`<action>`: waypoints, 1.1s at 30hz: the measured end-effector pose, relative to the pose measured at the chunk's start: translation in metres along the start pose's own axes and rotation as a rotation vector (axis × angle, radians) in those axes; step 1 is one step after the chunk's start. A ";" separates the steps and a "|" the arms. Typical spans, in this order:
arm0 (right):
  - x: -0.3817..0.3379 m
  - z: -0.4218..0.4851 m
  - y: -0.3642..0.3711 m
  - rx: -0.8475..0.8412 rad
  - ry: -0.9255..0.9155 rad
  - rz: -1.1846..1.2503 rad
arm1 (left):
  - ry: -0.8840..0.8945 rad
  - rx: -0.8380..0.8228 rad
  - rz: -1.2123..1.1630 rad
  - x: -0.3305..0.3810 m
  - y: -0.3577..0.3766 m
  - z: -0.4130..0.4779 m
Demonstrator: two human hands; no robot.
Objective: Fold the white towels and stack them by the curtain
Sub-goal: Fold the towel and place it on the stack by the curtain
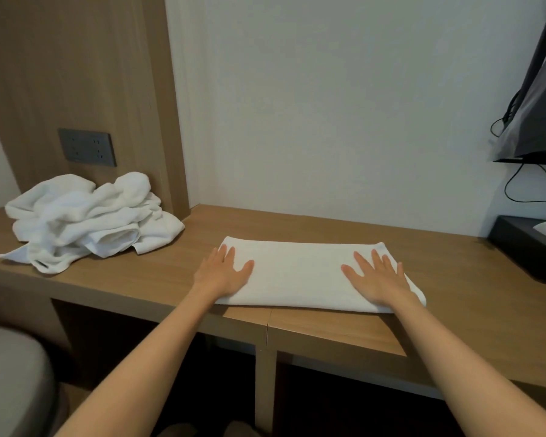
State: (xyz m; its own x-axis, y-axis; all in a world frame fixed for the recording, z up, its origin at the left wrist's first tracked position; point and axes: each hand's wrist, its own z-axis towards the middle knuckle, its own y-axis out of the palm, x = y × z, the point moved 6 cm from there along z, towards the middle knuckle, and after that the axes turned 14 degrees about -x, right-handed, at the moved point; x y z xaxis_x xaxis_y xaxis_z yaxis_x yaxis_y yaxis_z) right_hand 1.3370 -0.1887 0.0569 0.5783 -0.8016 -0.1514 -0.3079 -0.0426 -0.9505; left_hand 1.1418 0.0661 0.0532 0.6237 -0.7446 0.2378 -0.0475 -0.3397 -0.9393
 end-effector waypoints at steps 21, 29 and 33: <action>-0.079 0.036 0.009 0.001 -0.164 0.012 | 0.064 0.018 0.069 0.057 0.005 0.030; -0.014 0.038 -0.003 0.065 0.029 0.032 | -0.012 0.020 -0.075 -0.008 -0.008 0.032; -0.015 0.031 -0.007 0.080 0.000 0.060 | -0.012 0.061 -0.004 -0.004 -0.011 0.026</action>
State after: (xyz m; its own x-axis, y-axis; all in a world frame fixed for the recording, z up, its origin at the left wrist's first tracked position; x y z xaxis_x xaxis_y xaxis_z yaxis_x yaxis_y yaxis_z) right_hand 1.3538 -0.1575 0.0572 0.5605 -0.8015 -0.2084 -0.2803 0.0532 -0.9584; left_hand 1.1601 0.0878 0.0559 0.6329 -0.7365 0.2387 0.0019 -0.3069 -0.9517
